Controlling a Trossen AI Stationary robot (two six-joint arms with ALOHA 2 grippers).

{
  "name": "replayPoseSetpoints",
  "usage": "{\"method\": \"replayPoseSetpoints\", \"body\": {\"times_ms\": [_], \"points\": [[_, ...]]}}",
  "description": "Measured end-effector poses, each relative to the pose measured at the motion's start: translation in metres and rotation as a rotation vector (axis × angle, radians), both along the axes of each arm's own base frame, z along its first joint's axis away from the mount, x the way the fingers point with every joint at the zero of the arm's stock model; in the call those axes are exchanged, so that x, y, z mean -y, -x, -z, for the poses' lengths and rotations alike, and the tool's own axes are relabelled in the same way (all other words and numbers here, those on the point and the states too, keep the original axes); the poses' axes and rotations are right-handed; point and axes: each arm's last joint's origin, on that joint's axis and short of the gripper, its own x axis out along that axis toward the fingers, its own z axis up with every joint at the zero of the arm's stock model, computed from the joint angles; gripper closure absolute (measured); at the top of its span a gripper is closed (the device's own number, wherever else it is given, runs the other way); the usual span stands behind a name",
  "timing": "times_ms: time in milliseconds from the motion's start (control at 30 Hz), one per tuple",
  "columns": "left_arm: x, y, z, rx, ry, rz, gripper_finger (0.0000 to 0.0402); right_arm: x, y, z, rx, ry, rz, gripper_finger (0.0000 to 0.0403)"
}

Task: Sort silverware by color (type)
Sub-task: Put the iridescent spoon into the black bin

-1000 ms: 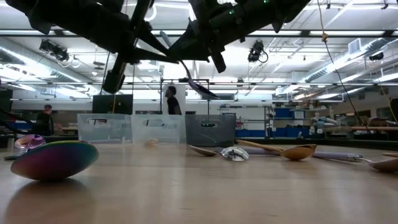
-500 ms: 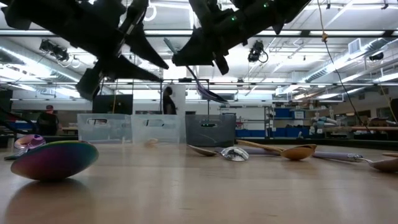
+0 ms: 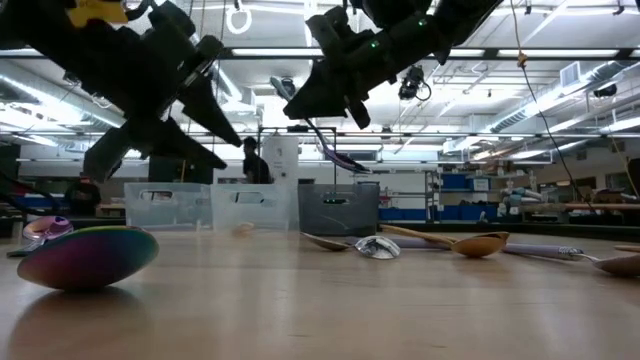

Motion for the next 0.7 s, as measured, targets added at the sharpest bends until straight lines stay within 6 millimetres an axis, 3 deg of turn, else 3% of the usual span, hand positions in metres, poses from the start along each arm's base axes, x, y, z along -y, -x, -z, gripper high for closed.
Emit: {"method": "replayPoseSetpoints", "body": {"times_ms": [367,700], "points": [[0.008,0.029,0.004,-0.059,0.037,-0.1,0.0255,0.021,0.016,-0.022,0.002,0.035,0.018,0.036],[0.009,0.06,-0.056,0.165,0.068,-0.009,0.0287,0.048,0.045,-0.067,0.125,0.043,0.01,0.036]]}}
